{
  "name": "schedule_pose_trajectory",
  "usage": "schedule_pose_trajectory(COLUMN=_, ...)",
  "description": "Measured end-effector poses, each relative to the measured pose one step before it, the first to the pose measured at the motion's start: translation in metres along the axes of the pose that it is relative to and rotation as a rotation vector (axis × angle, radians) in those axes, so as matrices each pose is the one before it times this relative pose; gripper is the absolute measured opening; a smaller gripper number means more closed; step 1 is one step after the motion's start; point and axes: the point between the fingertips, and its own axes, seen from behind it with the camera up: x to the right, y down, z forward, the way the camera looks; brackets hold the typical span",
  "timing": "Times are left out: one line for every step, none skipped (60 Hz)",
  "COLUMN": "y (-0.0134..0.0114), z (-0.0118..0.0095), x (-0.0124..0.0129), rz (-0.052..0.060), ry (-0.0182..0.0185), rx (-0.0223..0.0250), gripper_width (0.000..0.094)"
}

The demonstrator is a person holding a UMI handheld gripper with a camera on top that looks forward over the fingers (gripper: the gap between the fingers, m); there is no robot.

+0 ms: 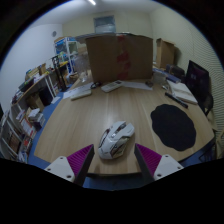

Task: Arrange mouse

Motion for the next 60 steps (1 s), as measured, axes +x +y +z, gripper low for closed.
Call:
schedule_pose_trajectory(y=0.00013, z=0.00295, x=-0.00016, rz=0.0027, ry=-0.00358, rx=-0.00365, gripper_width=0.0842)
schedule_pose_trajectory(y=0.0001, z=0.00289, x=-0.00027, rz=0.0018, ry=-0.00395, rx=-0.00325, gripper_width=0.0843)
schedule_pose_trajectory(y=-0.00022, z=0.00284, x=-0.00023, rz=0.0002, ry=-0.00408, rx=-0.00292, gripper_width=0.0841)
schedule_pose_trajectory(y=-0.0002, z=0.00266, x=-0.00008, rz=-0.0007, ry=-0.00371, rx=-0.00261, gripper_width=0.0841)
schedule_pose_trajectory(y=-0.0003, z=0.00292, x=0.00011, rz=-0.0011, ry=-0.00264, rx=-0.0025, gripper_width=0.0841)
schedule_pose_trajectory(y=-0.00017, z=0.00362, x=0.0005, rz=-0.0012, ry=-0.00252, rx=-0.00231, gripper_width=0.0839)
schedule_pose_trajectory(y=-0.00021, z=0.00279, x=0.00062, rz=-0.002, ry=-0.00216, rx=-0.00336, gripper_width=0.084)
schedule_pose_trajectory(y=-0.00018, z=0.00305, x=0.00033, rz=-0.0021, ry=-0.00208, rx=-0.00378, gripper_width=0.0838)
schedule_pose_trajectory(y=0.00039, z=0.00314, x=-0.00002, rz=-0.0018, ry=-0.00259, rx=-0.00345, gripper_width=0.0838)
schedule_pose_trajectory(y=-0.00026, z=0.00259, x=-0.00048, rz=-0.0018, ry=-0.00357, rx=-0.00389, gripper_width=0.0839)
schedule_pose_trajectory(y=-0.00054, z=0.0027, x=-0.00093, rz=-0.0019, ry=-0.00425, rx=-0.00262, gripper_width=0.0839)
schedule_pose_trajectory(y=-0.00074, z=0.00225, x=-0.00089, rz=-0.0022, ry=-0.00358, rx=-0.00138, gripper_width=0.0841)
schedule_pose_trajectory(y=-0.00324, z=0.0024, x=-0.00007, rz=-0.0061, ry=0.00001, rx=0.00947, gripper_width=0.0845)
schedule_pose_trajectory(y=-0.00198, z=0.00235, x=0.00007, rz=-0.0071, ry=0.00194, rx=0.00413, gripper_width=0.0839)
schedule_pose_trajectory(y=-0.0011, z=0.00237, x=-0.00059, rz=-0.0055, ry=-0.00017, rx=-0.00226, gripper_width=0.0836)
schedule_pose_trajectory(y=-0.00179, z=0.00215, x=-0.00013, rz=-0.0088, ry=0.00068, rx=0.0041, gripper_width=0.0841)
schedule_pose_trajectory(y=-0.0021, z=0.00258, x=-0.00142, rz=-0.0078, ry=0.00006, rx=0.00336, gripper_width=0.0837)
schedule_pose_trajectory(y=-0.00108, z=0.00209, x=-0.0004, rz=-0.0064, ry=0.00056, rx=-0.00005, gripper_width=0.0837)
schedule_pose_trajectory(y=-0.00179, z=0.00183, x=-0.00035, rz=-0.0056, ry=0.0015, rx=0.00319, gripper_width=0.0841)
schedule_pose_trajectory(y=-0.0013, z=0.00171, x=-0.00047, rz=-0.0039, ry=0.00079, rx=0.0014, gripper_width=0.084)
schedule_pose_trajectory(y=-0.00163, z=0.00183, x=-0.00059, rz=-0.0028, ry=0.00173, rx=0.00219, gripper_width=0.0839)
schedule_pose_trajectory(y=-0.00178, z=0.00177, x=-0.00006, rz=-0.0023, ry=0.00252, rx=0.0036, gripper_width=0.084)
schedule_pose_trajectory(y=-0.0014, z=0.00206, x=-0.00004, rz=-0.0027, ry=0.00289, rx=0.00369, gripper_width=0.0838)
schedule_pose_trajectory(y=-0.00145, z=0.00179, x=0.00054, rz=-0.0045, ry=0.00413, rx=0.00562, gripper_width=0.0838)
schedule_pose_trajectory(y=-0.00124, z=0.00185, x=-0.00019, rz=-0.0049, ry=0.00424, rx=0.00393, gripper_width=0.0838)
schedule_pose_trajectory(y=-0.00081, z=0.00161, x=0.0005, rz=-0.0066, ry=0.00522, rx=0.00337, gripper_width=0.0832)
schedule_pose_trajectory(y=-0.0008, z=0.00154, x=0.00067, rz=-0.0086, ry=0.00772, rx=0.00322, gripper_width=0.0827)
schedule_pose_trajectory(y=-0.0004, z=0.0013, x=0.00027, rz=-0.0117, ry=0.0052, rx=0.00227, gripper_width=0.0821)
schedule_pose_trajectory(y=-0.00201, z=0.00093, x=-0.00104, rz=-0.0047, ry=0.00011, rx=0.00992, gripper_width=0.0812)
schedule_pose_trajectory(y=-0.0003, z=0.00086, x=-0.00129, rz=0.002, ry=-0.00119, rx=0.0045, gripper_width=0.0786)
schedule_pose_trajectory(y=-0.00079, z=0.00081, x=-0.00056, rz=0.0065, ry=0.00015, rx=0.00719, gripper_width=0.0769)
schedule_pose_trajectory(y=-0.00069, z=0.00059, x=0.00004, rz=0.0043, ry=0.00552, rx=0.00885, gripper_width=0.078)
schedule_pose_trajectory(y=0.00006, z=0.00032, x=0.00035, rz=0.0017, ry=0.00529, rx=0.00703, gripper_width=0.074)
schedule_pose_trajectory(y=-0.0001, z=0.0003, x=0.00079, rz=0.0026, ry=0.00195, rx=0.01145, gripper_width=0.0724)
schedule_pose_trajectory(y=0.00027, z=-0.00086, x=-0.00161, rz=0.0015, ry=0.00702, rx=0.00787, gripper_width=0.0681)
schedule_pose_trajectory(y=0.00012, z=-0.00014, x=-0.00086, rz=0.0022, ry=0.00469, rx=0.00855, gripper_width=0.0577)
schedule_pose_trajectory(y=0.00021, z=0.00036, x=0.00041, rz=0.0028, ry=0.00697, rx=0.00417, gripper_width=0.0574)
schedule_pose_trajectory(y=0.00026, z=-0.00006, x=-0.00039, rz=0.0041, ry=0.00732, rx=0.00381, gripper_width=0.0565)
schedule_pose_trajectory(y=0.00092, z=-0.00028, x=-0.00048, rz=0.0046, ry=0.00688, rx=-0.00245, gripper_width=0.0542)
schedule_pose_trajectory(y=0.00085, z=-0.00025, x=0.0, rz=0.005, ry=0.00757, rx=-0.00579, gripper_width=0.0529)
schedule_pose_trajectory(y=0.00038, z=-0.00031, x=0.00015, rz=0.006, ry=0.00713, rx=-0.00815, gripper_width=0.0523)
schedule_pose_trajectory(y=0.00082, z=-0.00052, x=-0.00003, rz=0.0065, ry=0.0066, rx=-0.01253, gripper_width=0.0513)
schedule_pose_trajectory(y=0.00108, z=0.00057, x=0.00031, rz=0.0065, ry=0.00472, rx=-0.01119, gripper_width=0.0504)
schedule_pose_trajectory(y=-0.00104, z=0.00093, x=0.00032, rz=0.005, ry=0.00416, rx=-0.01443, gripper_width=0.0507)
schedule_pose_trajectory(y=-0.0004, z=0.00005, x=-0.00007, rz=0.0041, ry=0.00327, rx=-0.01148, gripper_width=0.0475)
schedule_pose_trajectory(y=0.00065, z=0.00007, x=0.00012, rz=0.0059, ry=0.00279, rx=-0.01425, gripper_width=0.0473)
schedule_pose_trajectory(y=-0.00037, z=-0.00023, x=-0.00011, rz=0.0048, ry=0.00183, rx=-0.00868, gripper_width=0.0453)
schedule_pose_trajectory(y=0.00035, z=-0.00042, x=-0.0002, rz=0.0028, ry=0.00089, rx=-0.00814, gripper_width=0.0438)
schedule_pose_trajectory(y=-0.00027, z=-0.00034, x=-0.00011, rz=0.0002, ry=0.00137, rx=-0.00515, gripper_width=0.0431)
schedule_pose_trajectory(y=0.00022, z=-0.00061, x=-0.0006, rz=-0.0017, ry=0.00035, rx=-0.00666, gripper_width=0.0448)
schedule_pose_trajectory(y=0.00028, z=-0.00117, x=-0.00072, rz=-0.0013, ry=-0.00075, rx=-0.00758, gripper_width=0.0407)
schedule_pose_trajectory(y=0.00196, z=-0.00228, x=-0.00185, rz=0.0029, ry=0.00141, rx=-0.00695, gripper_width=0.0408)
schedule_pose_trajectory(y=-0.00162, z=-0.00169, x=-0.00233, rz=0.0051, ry=-0.00488, rx=-0.00847, gripper_width=0.0409)
schedule_pose_trajectory(y=-0.0001, z=-0.00415, x=-0.00308, rz=0.0062, ry=-0.00723, rx=-0.00093, gripper_width=0.0418)
schedule_pose_trajectory(y=-0.00279, z=-0.00373, x=-0.00314, rz=0.007, ry=-0.00872, rx=0.00549, gripper_width=0.0397)
schedule_pose_trajectory(y=-0.00389, z=-0.00504, x=-0.0035, rz=0.0071, ry=-0.0094, rx=0.00625, gripper_width=0.0398)
schedule_pose_trajectory(y=-0.00453, z=-0.00523, x=-0.00272, rz=0.0064, ry=-0.00761, rx=0.00798, gripper_width=0.0397)
schedule_pose_trajectory(y=-0.00682, z=-0.00651, x=-0.00195, rz=0.0047, ry=-0.00353, rx=0.01238, gripper_width=0.0395)
schedule_pose_trajectory(y=-0.00846, z=-0.00702, x=-0.00069, rz=0.0023, ry=0.00119, rx=0.01751, gripper_width=0.0396)
schedule_pose_trajectory(y=-0.01034, z=-0.00796, x=-0.0004, rz=-0.0006, ry=0.00224, rx=0.02284, gripper_width=0.0397)
